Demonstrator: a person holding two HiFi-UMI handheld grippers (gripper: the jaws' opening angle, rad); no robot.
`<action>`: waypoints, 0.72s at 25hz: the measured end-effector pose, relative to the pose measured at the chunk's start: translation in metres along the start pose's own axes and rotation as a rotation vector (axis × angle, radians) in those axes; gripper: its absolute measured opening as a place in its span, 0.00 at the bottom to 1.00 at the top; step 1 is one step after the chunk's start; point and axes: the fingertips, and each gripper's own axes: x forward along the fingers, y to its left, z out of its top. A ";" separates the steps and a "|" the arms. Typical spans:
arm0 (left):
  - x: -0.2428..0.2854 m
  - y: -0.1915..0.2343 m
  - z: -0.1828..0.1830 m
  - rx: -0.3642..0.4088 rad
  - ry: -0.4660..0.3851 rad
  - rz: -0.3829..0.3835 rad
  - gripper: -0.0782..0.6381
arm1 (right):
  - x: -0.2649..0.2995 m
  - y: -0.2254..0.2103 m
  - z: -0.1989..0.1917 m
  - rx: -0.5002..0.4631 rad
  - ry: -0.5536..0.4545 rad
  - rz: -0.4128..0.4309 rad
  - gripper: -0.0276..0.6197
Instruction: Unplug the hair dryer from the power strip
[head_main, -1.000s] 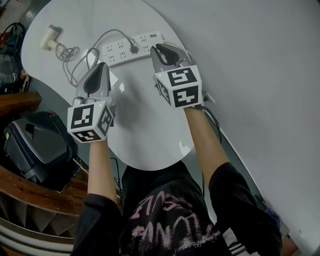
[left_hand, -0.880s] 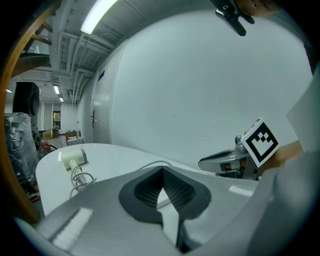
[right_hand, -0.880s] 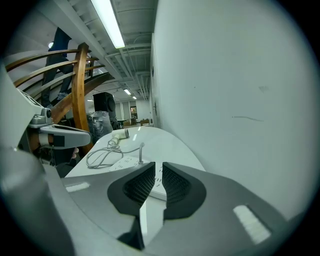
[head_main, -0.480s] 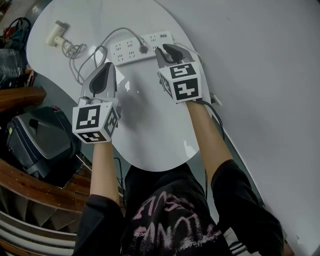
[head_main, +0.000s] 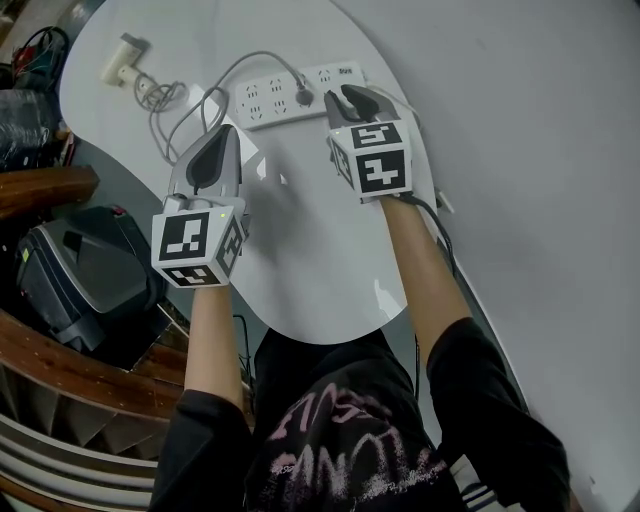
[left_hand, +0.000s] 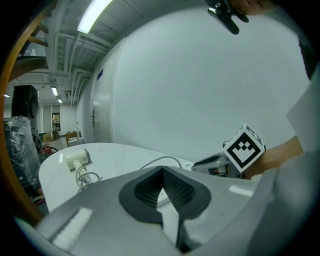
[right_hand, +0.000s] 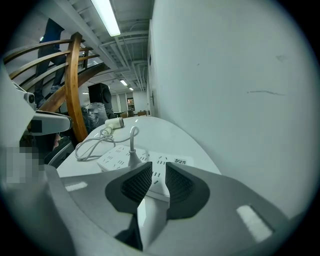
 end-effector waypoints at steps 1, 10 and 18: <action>0.000 0.001 -0.001 0.001 0.002 -0.001 0.11 | 0.001 0.000 -0.001 0.001 0.004 -0.003 0.18; 0.003 0.003 -0.004 -0.002 0.005 -0.012 0.11 | 0.011 -0.003 -0.012 0.002 0.057 -0.026 0.18; 0.007 -0.004 0.002 0.012 0.006 -0.025 0.11 | 0.011 0.000 -0.013 0.033 0.075 -0.018 0.25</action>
